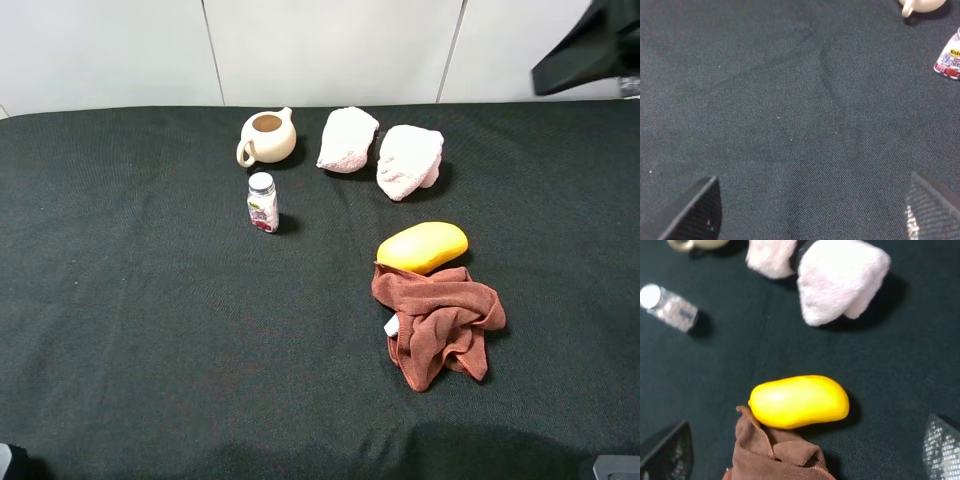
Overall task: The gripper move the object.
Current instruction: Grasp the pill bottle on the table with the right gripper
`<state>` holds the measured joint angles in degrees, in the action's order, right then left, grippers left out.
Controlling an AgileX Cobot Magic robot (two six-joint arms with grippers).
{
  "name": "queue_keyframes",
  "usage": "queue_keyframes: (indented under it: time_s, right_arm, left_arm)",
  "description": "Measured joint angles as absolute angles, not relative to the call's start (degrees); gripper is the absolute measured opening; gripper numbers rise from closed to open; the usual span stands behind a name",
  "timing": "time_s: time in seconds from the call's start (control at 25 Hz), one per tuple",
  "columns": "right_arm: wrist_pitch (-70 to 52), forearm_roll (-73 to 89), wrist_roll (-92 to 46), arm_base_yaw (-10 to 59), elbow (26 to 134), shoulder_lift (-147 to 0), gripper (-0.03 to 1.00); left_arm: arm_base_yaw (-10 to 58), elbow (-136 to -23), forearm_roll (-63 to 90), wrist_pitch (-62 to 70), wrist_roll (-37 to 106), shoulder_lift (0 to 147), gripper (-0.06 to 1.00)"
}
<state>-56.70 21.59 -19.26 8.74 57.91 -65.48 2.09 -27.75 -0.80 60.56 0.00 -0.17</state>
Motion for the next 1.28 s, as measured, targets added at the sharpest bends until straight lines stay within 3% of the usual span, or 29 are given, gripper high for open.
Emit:
queue_keyframes:
  time_s: [0.36, 0.76, 1.28]
  right_arm:
    - [-50.24, 17.18, -11.86, 26.48, 57.97, -76.24, 0.69]
    - [-45.83, 15.48, -9.71, 41.04, 63.24, -85.42, 0.69]
    - [-43.34, 15.26, -9.57, 43.23, 64.64, -86.01, 0.69]
  left_arm:
    - [2.09, -27.75, -0.80, 60.56, 0.00, -0.17, 0.73]
    - [2.09, -27.75, -0.80, 60.56, 0.00, -0.17, 0.73]
    - [2.09, -27.75, -0.80, 60.56, 0.00, -0.17, 0.73]
